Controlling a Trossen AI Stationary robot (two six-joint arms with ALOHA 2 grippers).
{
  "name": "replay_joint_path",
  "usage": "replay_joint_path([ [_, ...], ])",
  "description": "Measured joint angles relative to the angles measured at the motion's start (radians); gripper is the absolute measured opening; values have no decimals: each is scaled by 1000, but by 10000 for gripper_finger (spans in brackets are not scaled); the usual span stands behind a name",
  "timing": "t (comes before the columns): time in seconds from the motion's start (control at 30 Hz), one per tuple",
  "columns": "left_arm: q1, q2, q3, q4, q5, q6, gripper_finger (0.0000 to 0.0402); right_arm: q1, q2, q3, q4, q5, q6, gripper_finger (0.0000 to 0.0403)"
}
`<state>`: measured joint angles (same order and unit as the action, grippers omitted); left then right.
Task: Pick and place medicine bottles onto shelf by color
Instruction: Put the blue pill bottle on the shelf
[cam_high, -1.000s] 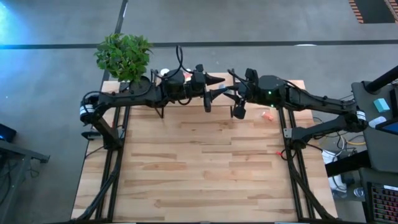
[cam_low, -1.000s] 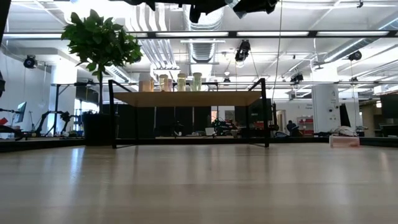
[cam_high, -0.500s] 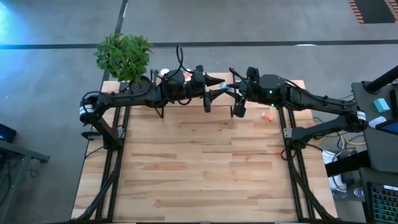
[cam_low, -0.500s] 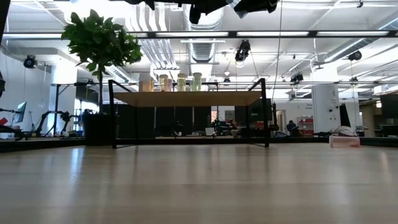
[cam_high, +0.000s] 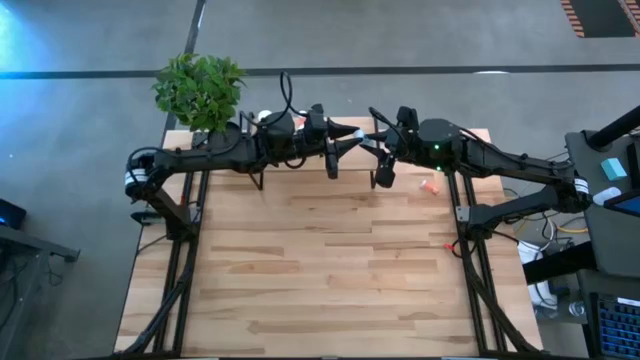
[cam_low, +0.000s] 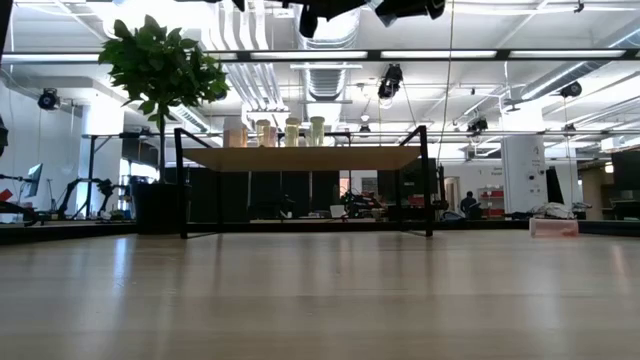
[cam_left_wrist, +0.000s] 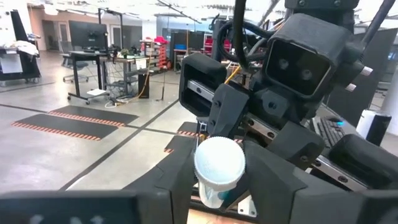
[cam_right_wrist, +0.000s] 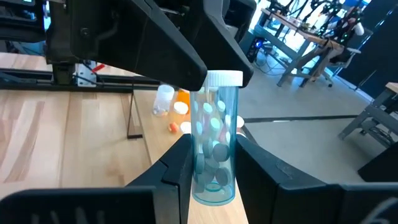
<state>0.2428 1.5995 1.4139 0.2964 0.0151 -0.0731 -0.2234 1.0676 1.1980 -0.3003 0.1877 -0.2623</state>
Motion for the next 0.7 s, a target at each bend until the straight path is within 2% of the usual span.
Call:
replay_joint_path([
  [0.5, 1, -12, 0, -41, 1, 0, 105, 1, 1, -2, 0, 15, 35, 93],
  [0.7, 5, -12, 0, -53, -2, 1, 104, 0, 1, -2, 0, 29, 43, 129],
])
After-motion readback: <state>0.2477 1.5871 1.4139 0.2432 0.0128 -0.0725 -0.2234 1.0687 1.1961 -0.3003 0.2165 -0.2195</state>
